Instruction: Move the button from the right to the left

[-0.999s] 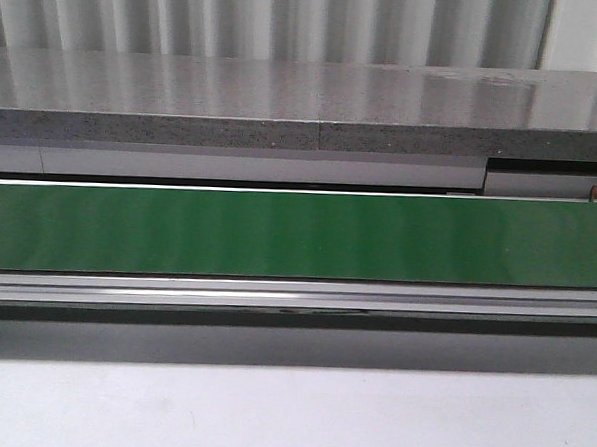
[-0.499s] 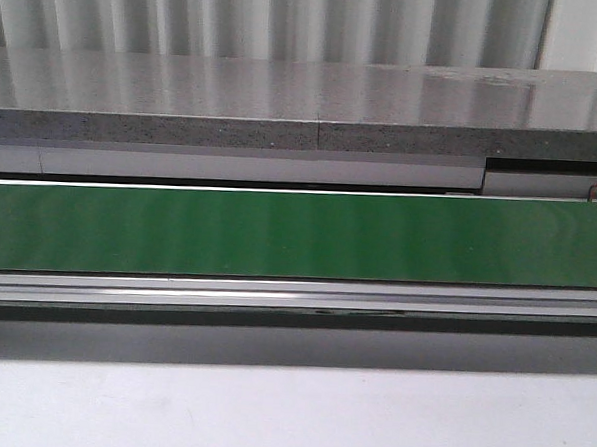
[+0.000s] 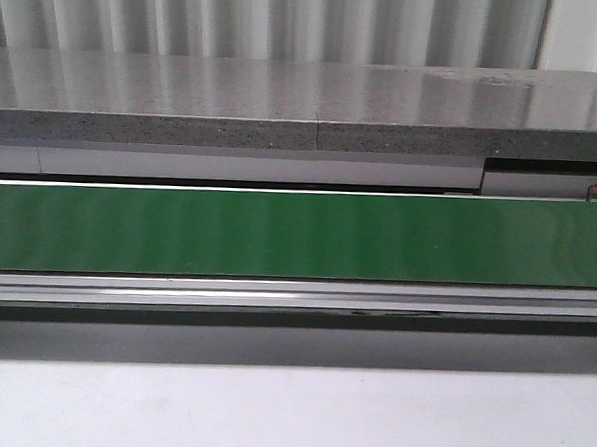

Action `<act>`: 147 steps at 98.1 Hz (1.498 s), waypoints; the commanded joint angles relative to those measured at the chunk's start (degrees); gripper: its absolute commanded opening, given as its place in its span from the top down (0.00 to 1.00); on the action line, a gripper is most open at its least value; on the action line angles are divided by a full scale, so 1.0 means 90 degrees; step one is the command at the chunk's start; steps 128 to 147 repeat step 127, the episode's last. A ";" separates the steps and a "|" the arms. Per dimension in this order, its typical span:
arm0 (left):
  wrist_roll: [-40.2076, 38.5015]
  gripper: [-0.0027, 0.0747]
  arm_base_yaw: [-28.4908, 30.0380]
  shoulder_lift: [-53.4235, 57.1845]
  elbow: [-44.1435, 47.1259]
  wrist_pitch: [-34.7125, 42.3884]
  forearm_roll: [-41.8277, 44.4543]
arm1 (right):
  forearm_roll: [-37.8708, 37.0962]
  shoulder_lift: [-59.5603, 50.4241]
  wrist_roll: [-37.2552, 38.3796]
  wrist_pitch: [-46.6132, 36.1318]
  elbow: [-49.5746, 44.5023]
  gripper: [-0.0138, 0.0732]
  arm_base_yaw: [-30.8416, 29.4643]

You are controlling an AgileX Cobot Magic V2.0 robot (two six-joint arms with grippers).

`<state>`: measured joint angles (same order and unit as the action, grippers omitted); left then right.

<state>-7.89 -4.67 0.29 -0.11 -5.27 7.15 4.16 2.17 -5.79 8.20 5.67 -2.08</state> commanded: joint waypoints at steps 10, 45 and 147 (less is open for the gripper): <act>-0.0056 0.99 -0.0040 0.0216 0.0155 0.0545 -0.0049 | -0.0462 -0.0407 0.0700 -0.0782 -0.0441 0.92 0.0013; -0.0056 0.99 -0.0040 0.0216 0.0155 0.0545 -0.0049 | -0.0533 -0.0400 0.0938 -0.1189 -0.0698 0.92 0.0013; -0.0056 0.99 -0.0040 0.0216 0.0155 0.0545 -0.0049 | -0.0533 -0.0400 0.0934 -0.1180 -0.0698 0.92 0.0013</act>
